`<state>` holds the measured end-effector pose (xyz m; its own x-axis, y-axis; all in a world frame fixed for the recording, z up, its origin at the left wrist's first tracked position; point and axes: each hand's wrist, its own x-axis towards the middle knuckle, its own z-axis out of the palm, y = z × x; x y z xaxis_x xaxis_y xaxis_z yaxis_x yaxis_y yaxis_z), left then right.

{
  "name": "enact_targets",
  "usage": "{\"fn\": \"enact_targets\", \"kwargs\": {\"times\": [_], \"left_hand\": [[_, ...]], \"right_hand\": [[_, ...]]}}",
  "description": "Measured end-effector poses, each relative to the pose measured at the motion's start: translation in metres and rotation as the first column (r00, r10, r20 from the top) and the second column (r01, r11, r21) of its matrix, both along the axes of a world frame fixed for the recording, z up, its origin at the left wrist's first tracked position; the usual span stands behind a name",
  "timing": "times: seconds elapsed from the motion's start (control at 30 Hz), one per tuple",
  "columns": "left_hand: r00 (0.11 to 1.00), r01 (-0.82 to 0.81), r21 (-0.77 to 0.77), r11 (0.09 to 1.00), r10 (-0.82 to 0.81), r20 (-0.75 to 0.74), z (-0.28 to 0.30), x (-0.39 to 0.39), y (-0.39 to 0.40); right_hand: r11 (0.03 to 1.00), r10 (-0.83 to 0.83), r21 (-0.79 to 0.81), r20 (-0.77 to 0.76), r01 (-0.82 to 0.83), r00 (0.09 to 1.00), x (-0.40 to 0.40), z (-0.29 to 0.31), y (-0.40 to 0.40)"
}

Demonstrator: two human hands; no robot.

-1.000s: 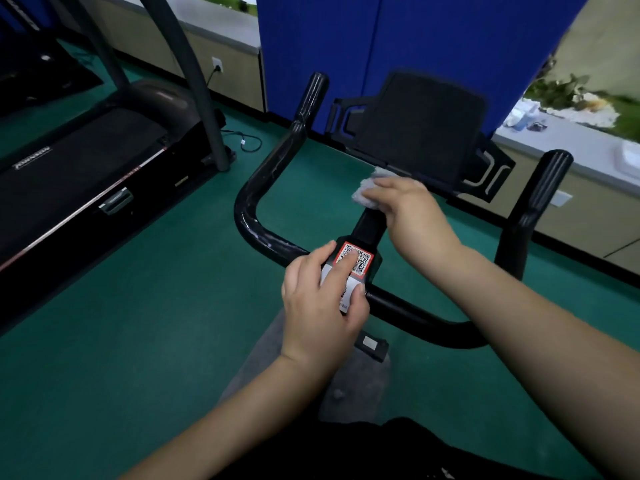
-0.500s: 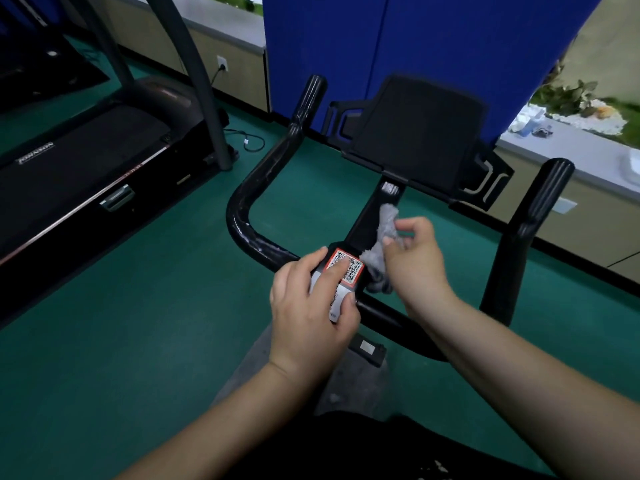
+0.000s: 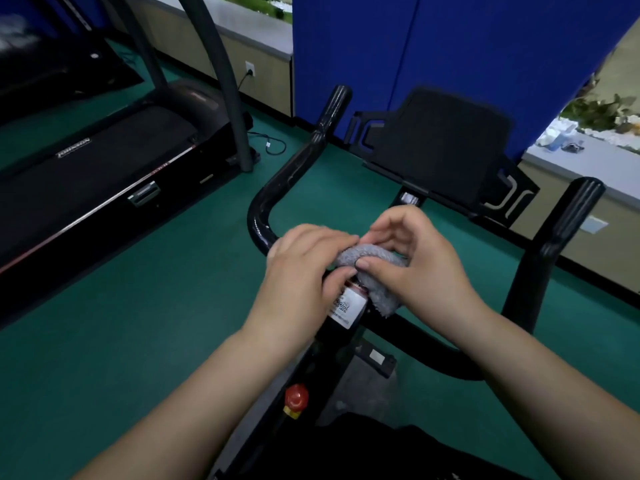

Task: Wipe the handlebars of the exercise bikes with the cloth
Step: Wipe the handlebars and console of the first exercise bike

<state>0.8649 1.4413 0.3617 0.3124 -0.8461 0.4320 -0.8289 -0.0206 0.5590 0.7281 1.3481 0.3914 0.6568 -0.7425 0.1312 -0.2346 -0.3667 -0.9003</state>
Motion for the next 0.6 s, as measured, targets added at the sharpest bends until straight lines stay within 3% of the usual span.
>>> {"fn": "enact_targets", "kwargs": {"times": [0.07, 0.13, 0.2, 0.27, 0.33, 0.4, 0.47, 0.53, 0.6], "left_hand": [[1.0, -0.023, 0.015, 1.0, 0.023, -0.015, 0.003, 0.011, 0.001], [0.989, -0.148, -0.03, 0.989, 0.147, -0.022, 0.007, 0.021, 0.006], [0.962, -0.273, -0.127, 0.954, 0.27, -0.041, 0.009, 0.032, 0.013], [0.957, -0.29, -0.169, 0.942, 0.286, -0.05, 0.004, 0.043, 0.019], [0.984, -0.171, -0.112, 0.979, 0.175, 0.022, -0.007, 0.049, 0.023], [0.994, 0.043, 0.023, 0.999, -0.045, 0.1, -0.022, 0.05, 0.028], [0.98, 0.189, 0.122, 0.974, -0.196, 0.045, -0.03, 0.046, 0.034], [0.979, 0.197, 0.107, 0.975, -0.19, -0.07, -0.029, 0.049, 0.032], [0.986, 0.167, 0.143, 0.975, -0.169, 0.0, -0.028, 0.056, 0.024]], "right_hand": [[0.999, -0.043, 0.004, 0.053, 0.043, 0.998, 0.004, -0.001, 0.002], [0.992, -0.107, -0.056, 0.052, 0.109, 0.993, 0.006, -0.004, 0.001], [0.981, -0.161, -0.115, -0.015, 0.158, 0.987, 0.004, -0.012, 0.0], [0.973, -0.172, -0.169, -0.084, 0.156, 0.981, 0.001, -0.024, 0.002], [0.967, -0.139, -0.236, -0.151, 0.101, 0.979, -0.002, -0.036, 0.009], [0.951, -0.112, -0.305, -0.193, 0.049, 0.975, -0.003, -0.045, 0.015], [0.943, -0.115, -0.329, -0.208, 0.042, 0.971, -0.003, -0.048, 0.017], [0.94, -0.125, -0.337, -0.207, 0.049, 0.97, -0.002, -0.048, 0.016], [0.934, -0.133, -0.354, -0.214, 0.051, 0.968, -0.002, -0.049, 0.016]]}}
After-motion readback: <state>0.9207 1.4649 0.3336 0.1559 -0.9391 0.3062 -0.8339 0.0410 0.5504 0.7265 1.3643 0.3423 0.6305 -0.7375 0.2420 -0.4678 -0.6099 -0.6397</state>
